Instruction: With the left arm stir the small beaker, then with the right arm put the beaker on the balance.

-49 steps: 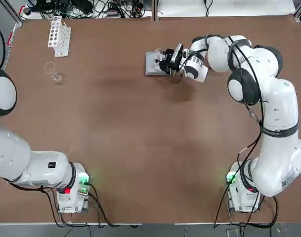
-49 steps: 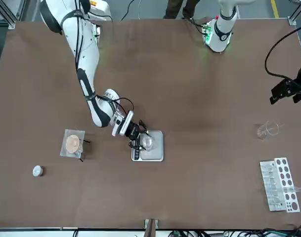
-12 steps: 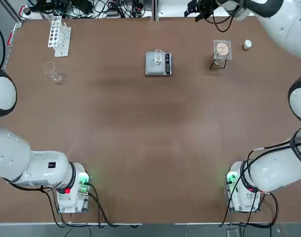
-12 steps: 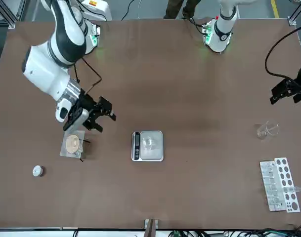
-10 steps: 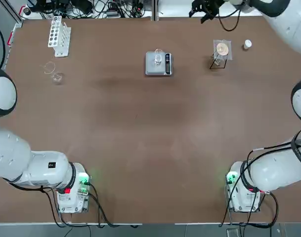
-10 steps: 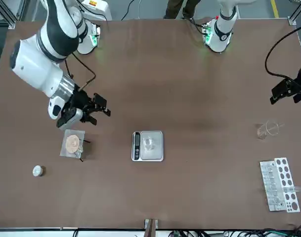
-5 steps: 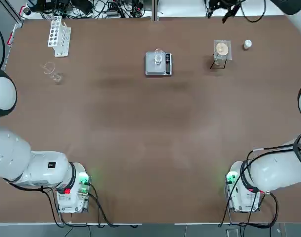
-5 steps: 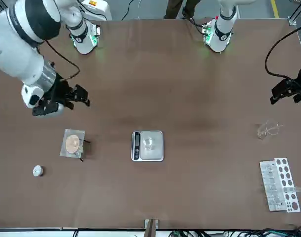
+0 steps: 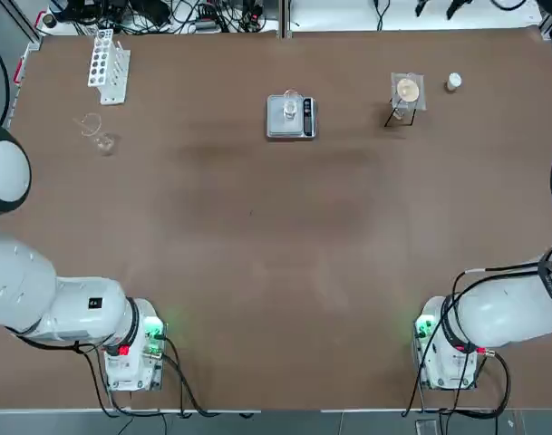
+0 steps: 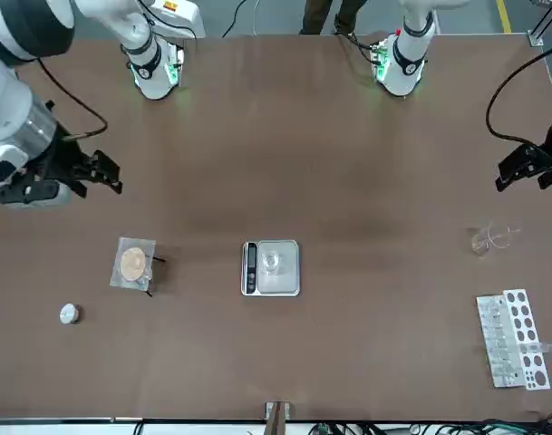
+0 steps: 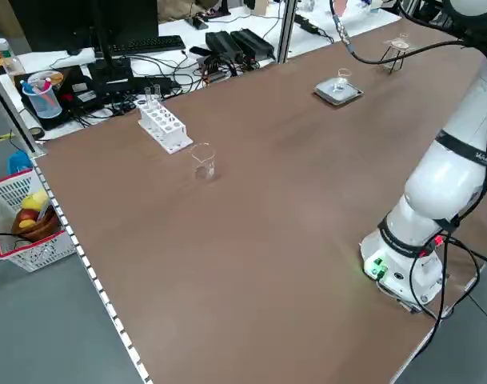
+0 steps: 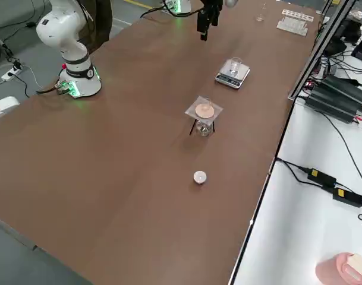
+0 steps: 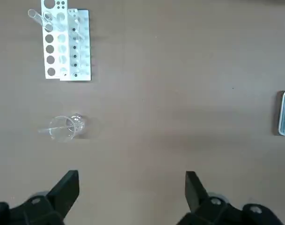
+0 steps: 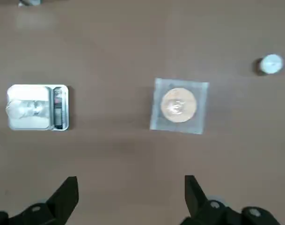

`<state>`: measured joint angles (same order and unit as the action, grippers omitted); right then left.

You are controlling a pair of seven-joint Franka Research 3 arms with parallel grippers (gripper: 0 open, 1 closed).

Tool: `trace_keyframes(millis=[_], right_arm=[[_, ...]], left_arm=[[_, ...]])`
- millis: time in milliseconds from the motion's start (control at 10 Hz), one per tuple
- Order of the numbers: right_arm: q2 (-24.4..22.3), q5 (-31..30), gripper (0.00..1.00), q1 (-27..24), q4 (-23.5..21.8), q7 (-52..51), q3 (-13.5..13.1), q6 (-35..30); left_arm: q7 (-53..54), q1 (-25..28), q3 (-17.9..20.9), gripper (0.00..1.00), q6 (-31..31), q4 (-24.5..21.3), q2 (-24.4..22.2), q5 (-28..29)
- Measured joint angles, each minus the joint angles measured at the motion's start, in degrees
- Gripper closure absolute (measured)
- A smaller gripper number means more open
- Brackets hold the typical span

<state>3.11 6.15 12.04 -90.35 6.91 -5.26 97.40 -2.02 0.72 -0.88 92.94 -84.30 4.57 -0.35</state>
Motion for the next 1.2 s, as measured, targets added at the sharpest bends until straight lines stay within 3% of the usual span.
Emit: trace_keyframes(millis=[500,1000,1200], right_arm=[[-0.2,-0.5,0.00,-6.4,8.6,1.1,-0.1,-11.3],[-0.2,-0.6,0.00,-10.8,8.6,1.5,-0.1,-11.8],[-0.2,-3.0,0.00,-13.1,8.0,1.3,2.5,-11.3]], left_arm=[[0.0,0.0,0.0,0.00,0.0,0.0,0.0,0.0],[0.0,0.0,0.0,0.00,0.0,0.0,0.0,0.0],[0.0,0.0,0.0,0.00,0.0,0.0,0.0,0.0]])
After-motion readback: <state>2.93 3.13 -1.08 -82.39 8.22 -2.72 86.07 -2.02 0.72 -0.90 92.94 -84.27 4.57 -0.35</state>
